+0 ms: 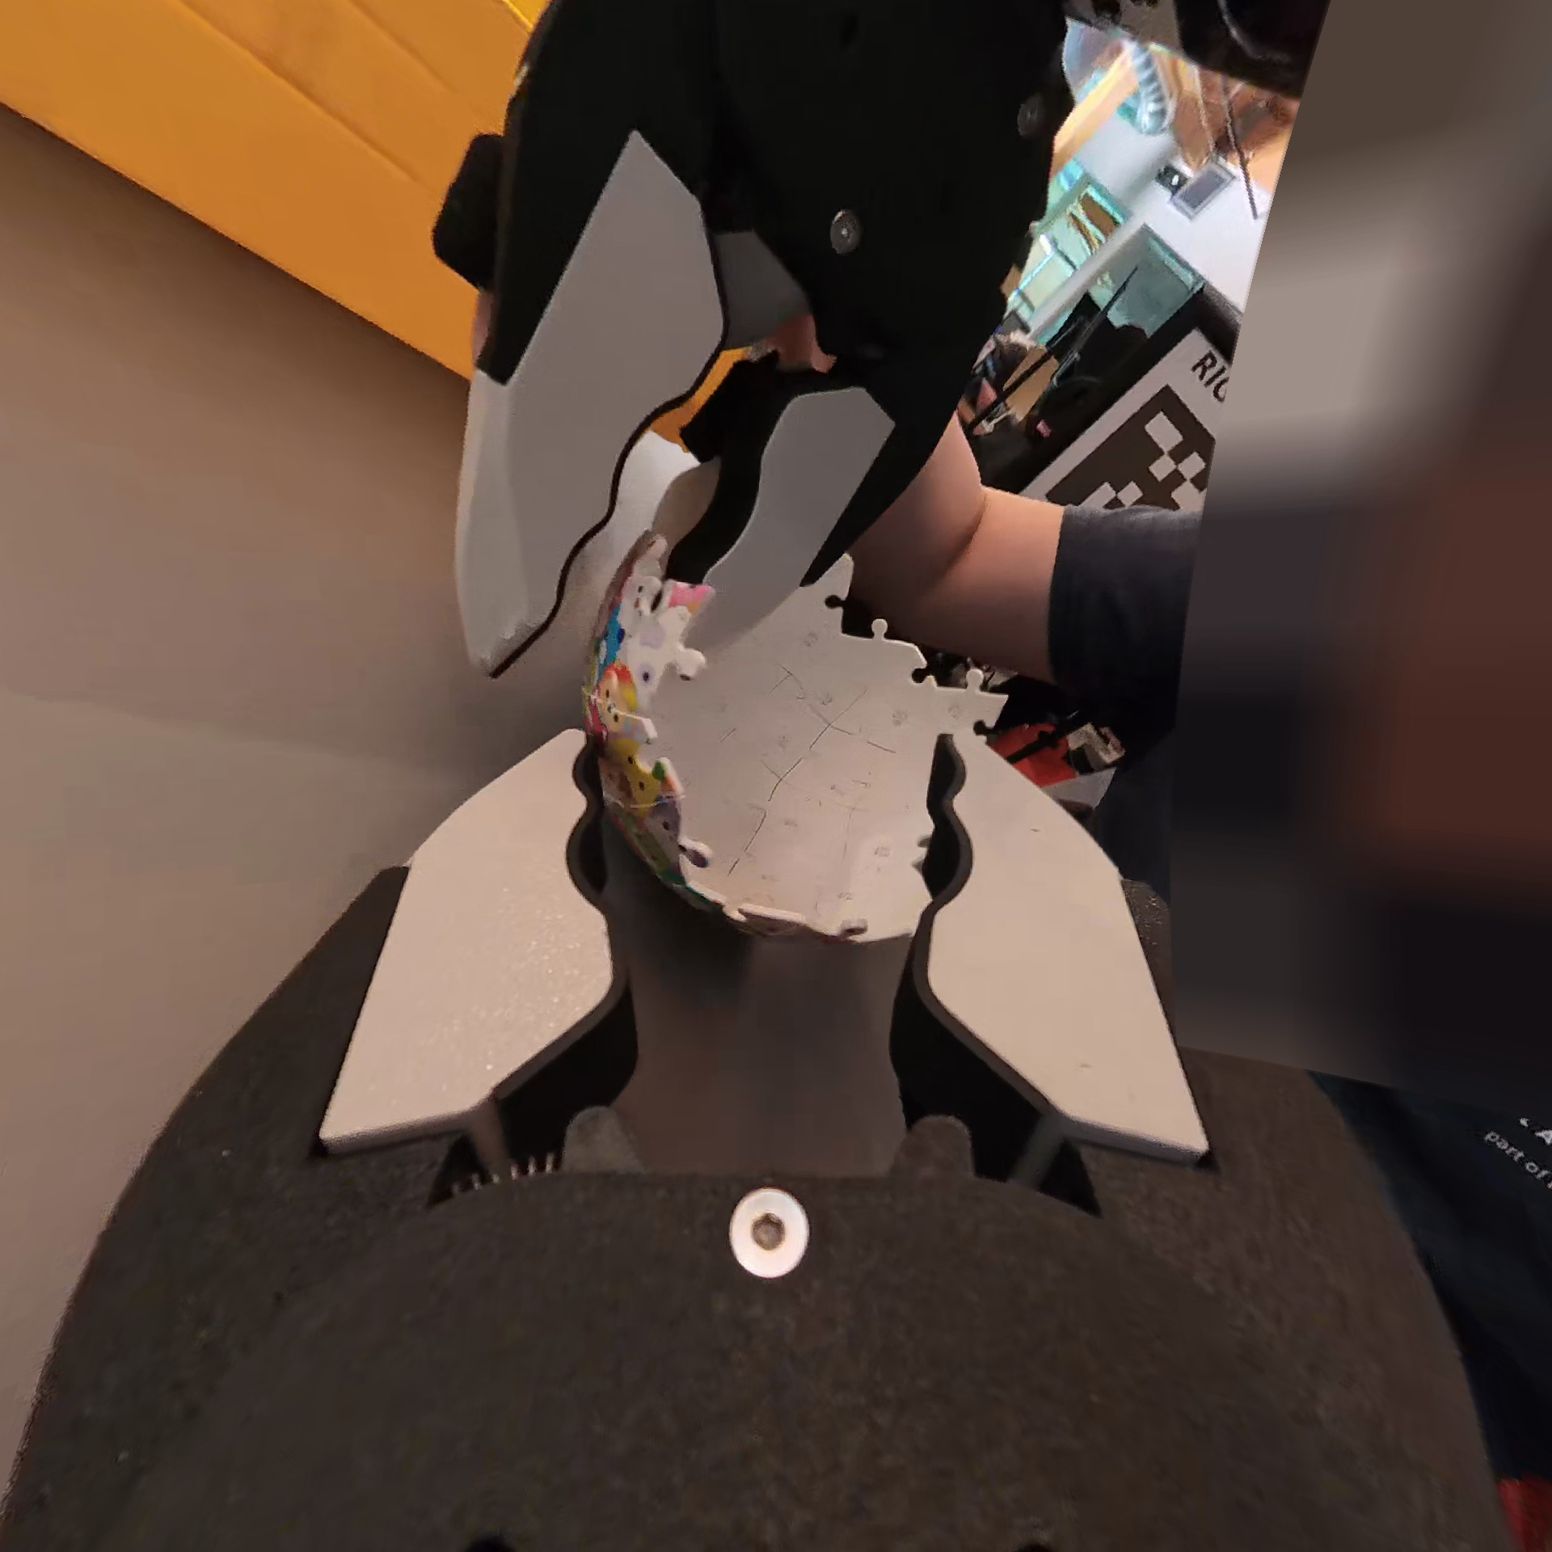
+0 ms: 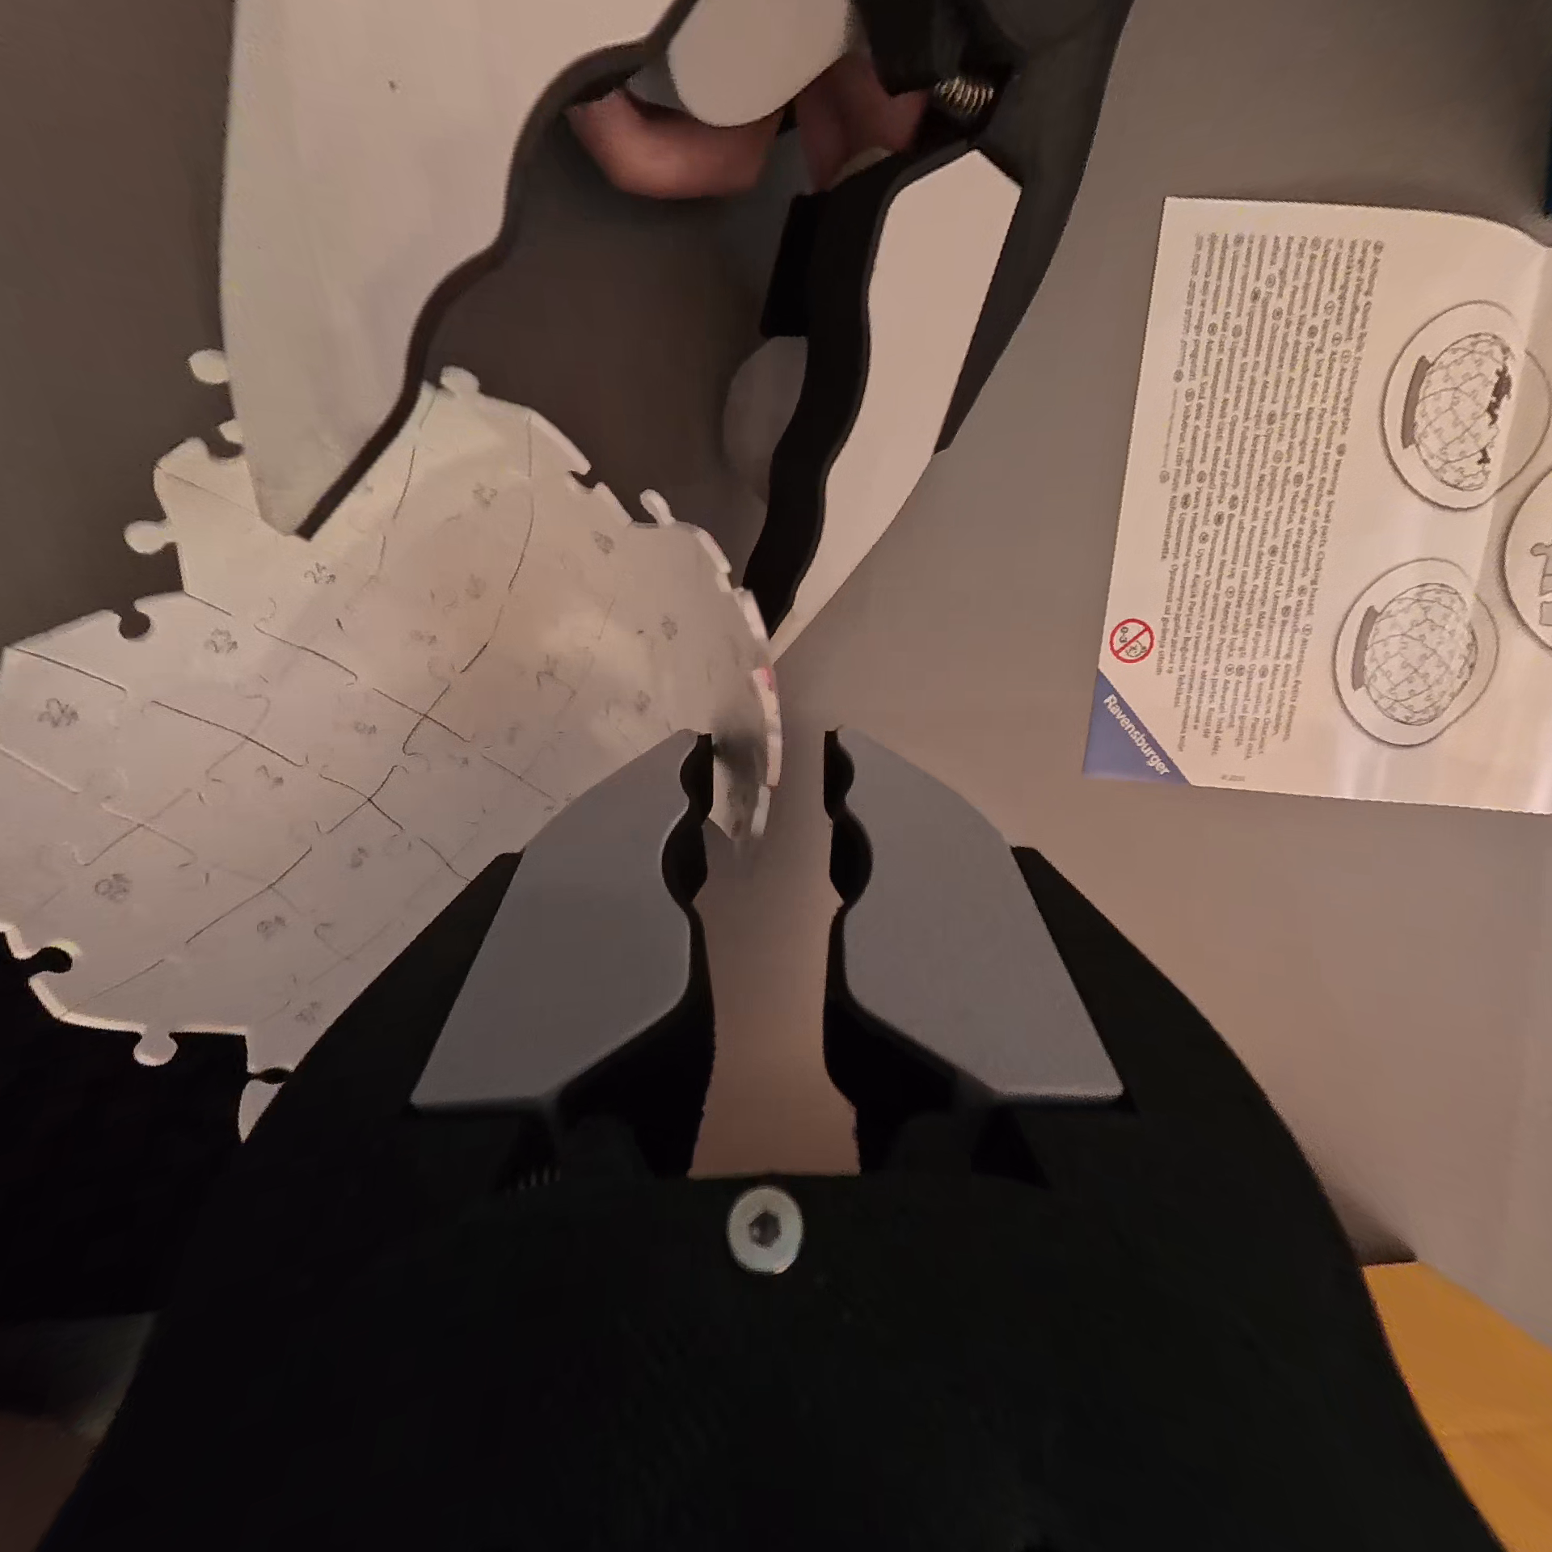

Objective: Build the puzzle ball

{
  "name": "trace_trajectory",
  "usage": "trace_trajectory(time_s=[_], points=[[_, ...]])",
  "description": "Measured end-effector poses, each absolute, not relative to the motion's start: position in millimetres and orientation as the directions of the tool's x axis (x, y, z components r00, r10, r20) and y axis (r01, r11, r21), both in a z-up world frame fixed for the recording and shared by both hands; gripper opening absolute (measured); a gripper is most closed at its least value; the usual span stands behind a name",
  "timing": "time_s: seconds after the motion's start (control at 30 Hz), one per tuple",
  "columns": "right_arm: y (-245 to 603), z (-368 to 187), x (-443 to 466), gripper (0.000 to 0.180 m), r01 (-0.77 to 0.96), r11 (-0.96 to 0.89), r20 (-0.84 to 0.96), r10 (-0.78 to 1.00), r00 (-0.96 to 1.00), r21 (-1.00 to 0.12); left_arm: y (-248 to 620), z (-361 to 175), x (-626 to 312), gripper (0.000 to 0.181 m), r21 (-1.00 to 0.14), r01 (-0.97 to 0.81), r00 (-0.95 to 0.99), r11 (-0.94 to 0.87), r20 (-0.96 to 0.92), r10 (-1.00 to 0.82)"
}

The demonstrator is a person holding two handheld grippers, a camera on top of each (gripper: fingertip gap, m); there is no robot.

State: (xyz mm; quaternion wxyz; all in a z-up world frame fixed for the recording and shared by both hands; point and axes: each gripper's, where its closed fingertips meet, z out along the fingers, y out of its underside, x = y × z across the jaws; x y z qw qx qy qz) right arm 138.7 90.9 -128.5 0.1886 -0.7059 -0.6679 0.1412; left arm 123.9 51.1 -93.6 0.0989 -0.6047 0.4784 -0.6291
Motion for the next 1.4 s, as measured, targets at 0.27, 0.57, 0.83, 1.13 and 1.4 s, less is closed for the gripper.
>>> trace_trajectory(time_s=[0.27, 0.57, 0.83, 1.13, 1.4], points=[[87, -126, 136, 0.023, 0.888, 0.03, 0.098, 0.995, 0.017, -0.459, 51, -96, 121, 0.08, -0.743, -0.489, -0.284, -0.458, 0.631, -0.722], [87, -123, 137, 0.026, 0.894, 0.019, 0.106, 0.994, 0.032, -0.447, 37, -100, 126, 0.084, -0.725, -0.543, -0.33, -0.423, 0.648, -0.687], [84, -121, 145, 0.029, 0.903, -0.007, 0.088, 0.995, 0.05, -0.43, 37, -94, 124, 0.088, -0.726, -0.543, -0.374, -0.422, 0.659, -0.652], [86, -117, 140, 0.029, 0.885, 0.021, 0.116, 0.993, 0.038, -0.465, 42, -92, 125, 0.092, -0.723, -0.559, -0.384, -0.407, 0.66, -0.645], [83, -113, 142, 0.04, 0.87, -0.04, 0.064, 0.995, 0.082, -0.491, 39, -91, 124, 0.095, -0.706, -0.551, -0.394, -0.445, 0.69, -0.607]])
